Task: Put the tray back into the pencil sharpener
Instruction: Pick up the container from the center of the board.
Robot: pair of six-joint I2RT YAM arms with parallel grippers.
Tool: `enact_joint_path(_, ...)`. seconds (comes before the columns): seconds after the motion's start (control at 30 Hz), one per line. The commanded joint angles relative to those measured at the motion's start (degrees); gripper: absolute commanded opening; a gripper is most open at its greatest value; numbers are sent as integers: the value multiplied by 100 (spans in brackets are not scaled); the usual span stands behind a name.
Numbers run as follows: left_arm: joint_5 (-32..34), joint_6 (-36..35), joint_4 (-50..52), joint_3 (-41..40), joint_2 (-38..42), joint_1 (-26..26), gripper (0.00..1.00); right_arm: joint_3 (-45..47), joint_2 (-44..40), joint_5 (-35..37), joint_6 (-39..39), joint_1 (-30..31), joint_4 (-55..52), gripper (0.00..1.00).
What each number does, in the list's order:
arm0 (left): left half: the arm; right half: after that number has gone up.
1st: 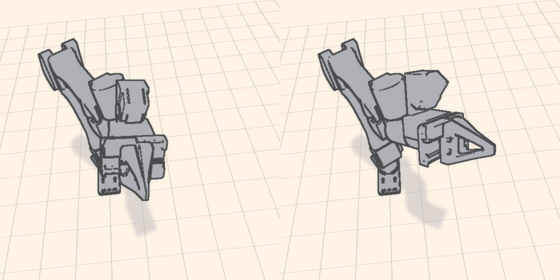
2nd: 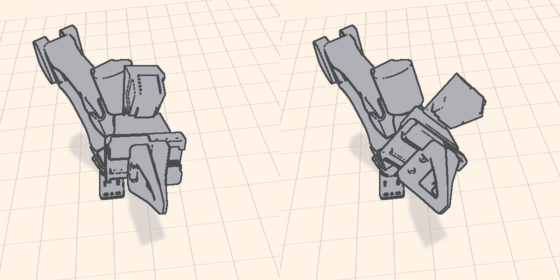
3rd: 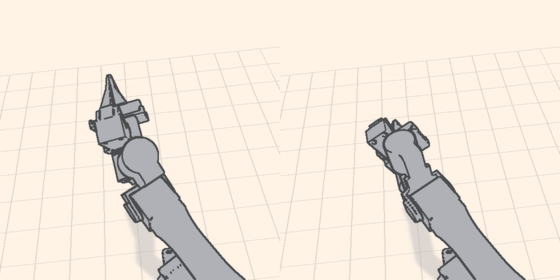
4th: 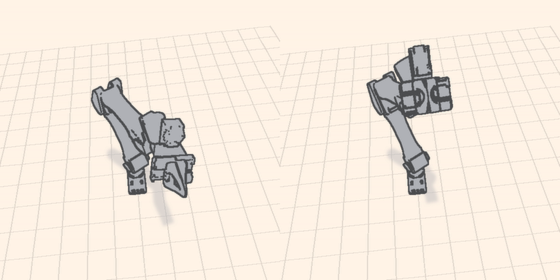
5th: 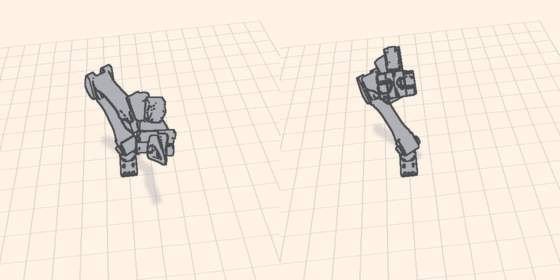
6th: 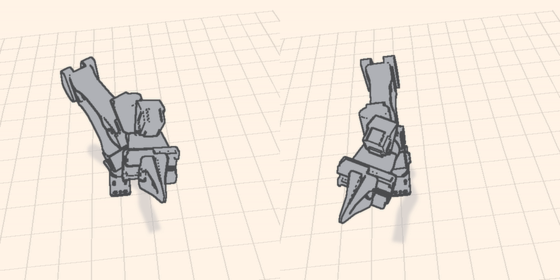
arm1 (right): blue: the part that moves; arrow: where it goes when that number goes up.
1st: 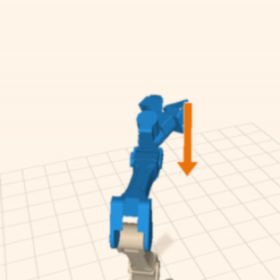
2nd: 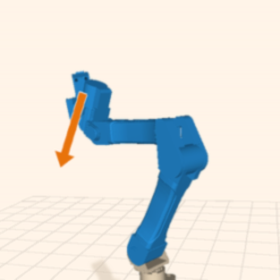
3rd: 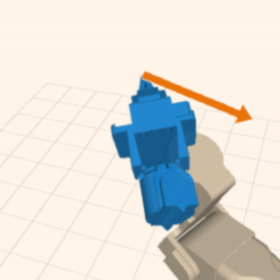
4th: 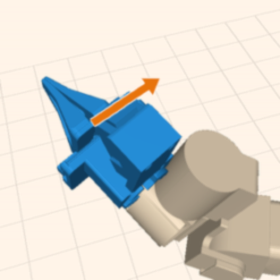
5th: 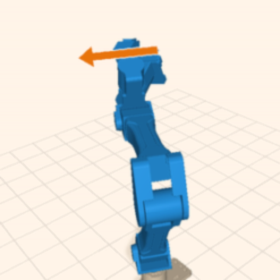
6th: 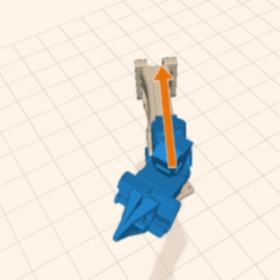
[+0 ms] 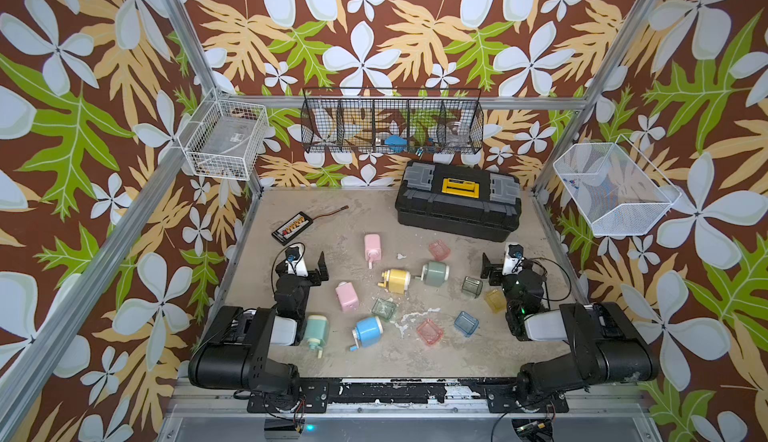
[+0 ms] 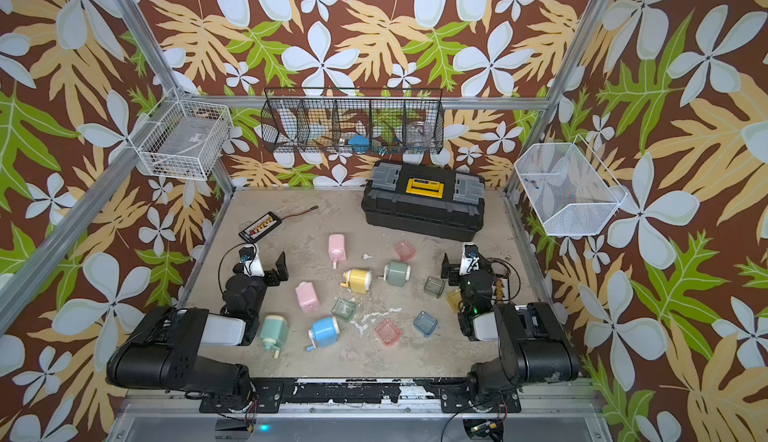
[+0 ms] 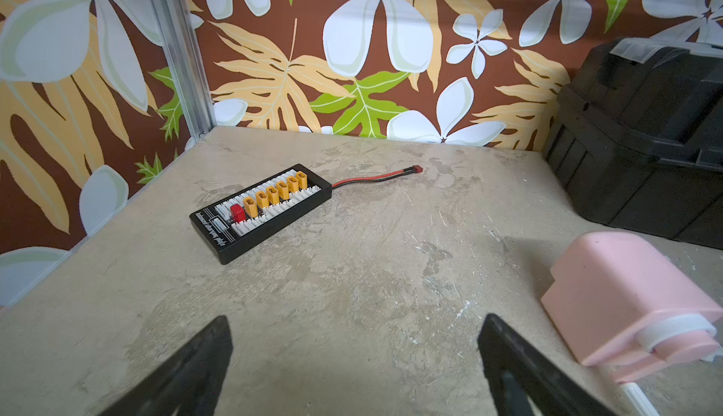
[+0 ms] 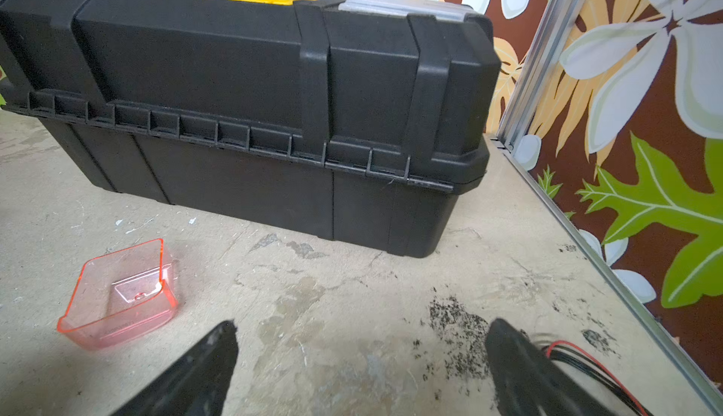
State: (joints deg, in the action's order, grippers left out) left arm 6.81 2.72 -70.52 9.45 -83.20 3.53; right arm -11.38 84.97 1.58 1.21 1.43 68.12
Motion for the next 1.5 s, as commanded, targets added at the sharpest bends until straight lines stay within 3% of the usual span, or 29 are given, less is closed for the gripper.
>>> enact_joint_path(0.0,-35,-52,-208,0,14,-4,100,-5,-7,-1,-7,-2,206,100)
enact_joint_path(0.5,-56,-59,-164,15,0,-19,100,-22,2,-43,15,-21,192,100)
enact_joint_path(0.87,-20,-52,-249,-81,159,-10,98,58,-77,-464,201,-273,322,100)
enact_joint_path(1.2,-4,-112,953,-166,1852,-18,98,-206,-1703,4,264,-284,-1760,100)
enact_joint_path(1.3,-157,-243,1494,-94,2448,-10,98,-118,-2414,165,705,-283,-2256,100)
enact_joint_path(1.47,-976,-241,2415,193,3289,-9,97,-787,-3194,267,1888,-278,-4508,100)
